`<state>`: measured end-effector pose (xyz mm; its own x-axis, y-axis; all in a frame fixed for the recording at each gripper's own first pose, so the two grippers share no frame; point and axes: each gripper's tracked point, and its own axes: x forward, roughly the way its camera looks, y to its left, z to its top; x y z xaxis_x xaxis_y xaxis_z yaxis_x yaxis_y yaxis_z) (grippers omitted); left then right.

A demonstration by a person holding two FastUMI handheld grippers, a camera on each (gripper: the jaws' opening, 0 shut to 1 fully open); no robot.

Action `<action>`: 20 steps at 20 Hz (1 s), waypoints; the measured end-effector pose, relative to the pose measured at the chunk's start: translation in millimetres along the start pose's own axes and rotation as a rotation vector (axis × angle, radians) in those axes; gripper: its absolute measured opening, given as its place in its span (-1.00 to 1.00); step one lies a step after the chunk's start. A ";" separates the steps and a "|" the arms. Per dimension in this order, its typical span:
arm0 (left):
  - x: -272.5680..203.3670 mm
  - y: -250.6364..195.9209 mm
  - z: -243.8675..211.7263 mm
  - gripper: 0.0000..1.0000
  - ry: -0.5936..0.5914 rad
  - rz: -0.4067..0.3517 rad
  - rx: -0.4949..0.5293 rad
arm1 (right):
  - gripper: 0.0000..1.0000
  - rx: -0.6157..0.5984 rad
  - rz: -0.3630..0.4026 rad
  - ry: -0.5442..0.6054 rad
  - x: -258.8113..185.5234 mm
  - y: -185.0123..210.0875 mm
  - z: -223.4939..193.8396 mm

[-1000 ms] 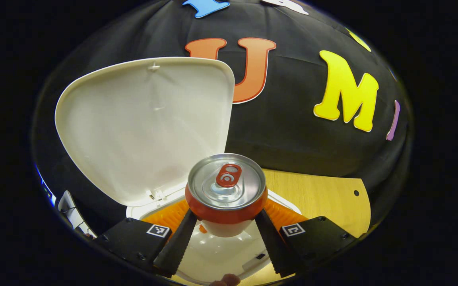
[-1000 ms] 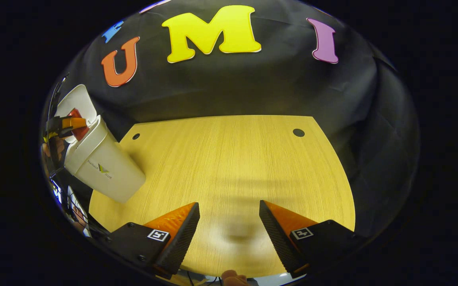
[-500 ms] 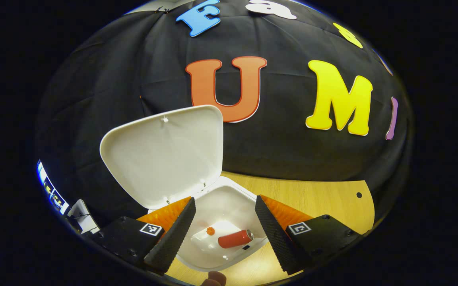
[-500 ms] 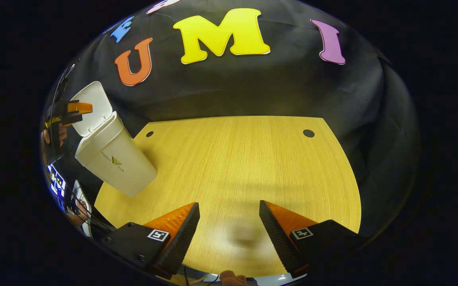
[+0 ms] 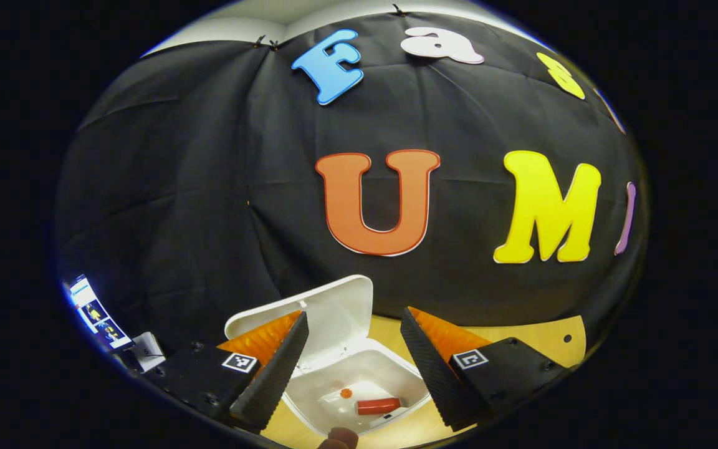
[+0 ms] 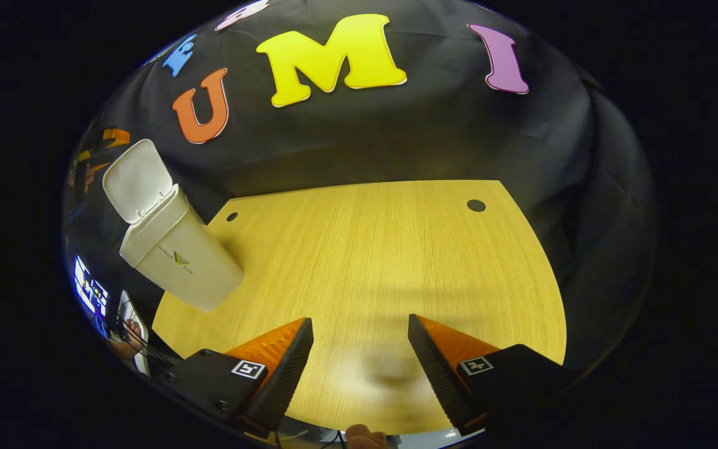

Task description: Press the lid of the desktop garbage bin to open it, pick up the crumpled paper on the desktop and throw it into the bin, then pick up the pop can on the desktop and drop it into the bin, and finally close the garbage bin lid.

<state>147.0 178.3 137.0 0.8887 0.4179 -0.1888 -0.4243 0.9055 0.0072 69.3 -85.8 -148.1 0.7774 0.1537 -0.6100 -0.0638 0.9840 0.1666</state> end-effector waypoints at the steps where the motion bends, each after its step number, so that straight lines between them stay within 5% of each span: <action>1: 3.7 4.5 11.8 0.95 -0.021 0.014 -0.008 | 0.86 0.000 0.001 -0.004 -0.9 0.0 1.4; 8: 42.1 47.3 63.4 0.94 -0.095 0.107 -0.092 | 0.86 -0.014 -0.007 -0.017 -3.3 8.2 9.5; 20: 75.7 55.5 -3.8 0.96 0.063 0.129 -0.217 | 0.86 -0.034 -0.003 -0.009 -9.0 18.5 -7.6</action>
<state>190.1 259.9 119.4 0.8152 0.5173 -0.2606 -0.5667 0.8053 -0.1741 56.4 -68.4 -145.4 0.7832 0.1497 -0.6035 -0.0824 0.9870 0.1379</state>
